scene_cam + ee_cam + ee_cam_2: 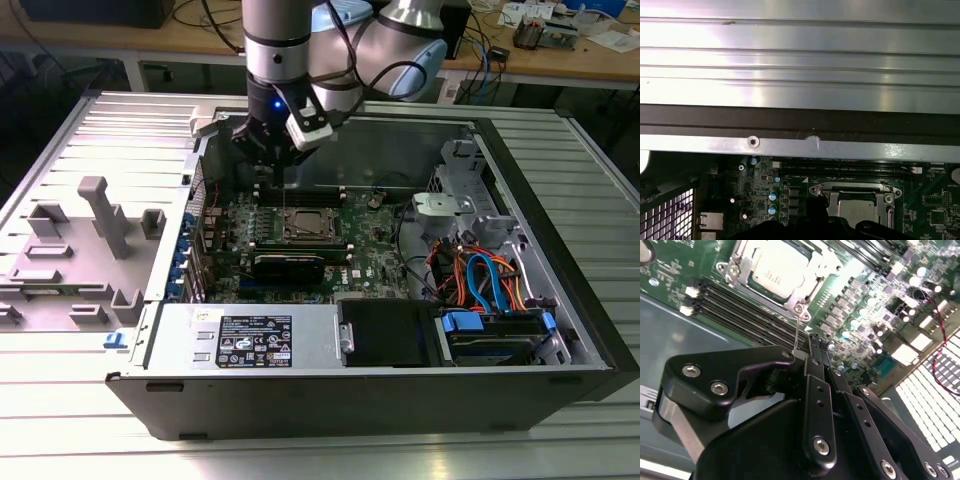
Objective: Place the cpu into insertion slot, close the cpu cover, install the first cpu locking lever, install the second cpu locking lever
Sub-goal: 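Install the first cpu locking lever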
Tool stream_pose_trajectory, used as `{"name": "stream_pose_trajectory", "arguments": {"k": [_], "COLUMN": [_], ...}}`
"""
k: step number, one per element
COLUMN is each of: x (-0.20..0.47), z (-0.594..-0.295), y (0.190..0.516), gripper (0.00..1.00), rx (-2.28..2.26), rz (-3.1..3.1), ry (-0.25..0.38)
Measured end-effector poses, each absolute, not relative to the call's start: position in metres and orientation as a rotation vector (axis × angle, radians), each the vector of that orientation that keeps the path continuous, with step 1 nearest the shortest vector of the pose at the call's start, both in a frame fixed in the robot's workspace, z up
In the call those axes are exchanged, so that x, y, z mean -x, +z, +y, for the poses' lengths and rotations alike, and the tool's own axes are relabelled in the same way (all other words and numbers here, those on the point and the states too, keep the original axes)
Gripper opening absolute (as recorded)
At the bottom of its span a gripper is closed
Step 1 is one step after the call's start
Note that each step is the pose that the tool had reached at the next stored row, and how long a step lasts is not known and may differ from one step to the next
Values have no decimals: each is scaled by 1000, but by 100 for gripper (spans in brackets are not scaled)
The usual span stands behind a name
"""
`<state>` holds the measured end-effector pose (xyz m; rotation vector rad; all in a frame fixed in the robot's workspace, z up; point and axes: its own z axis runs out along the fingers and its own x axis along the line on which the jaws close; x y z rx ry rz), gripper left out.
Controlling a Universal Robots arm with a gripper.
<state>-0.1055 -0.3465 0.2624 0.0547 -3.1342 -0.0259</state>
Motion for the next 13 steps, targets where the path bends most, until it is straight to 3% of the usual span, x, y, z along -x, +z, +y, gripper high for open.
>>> {"name": "stream_pose_trajectory", "arguments": {"k": [13], "x": [88], "z": [-347], "y": [254], "gripper": [11], "rx": [-55], "rz": [-3134], "ry": [-19]}}
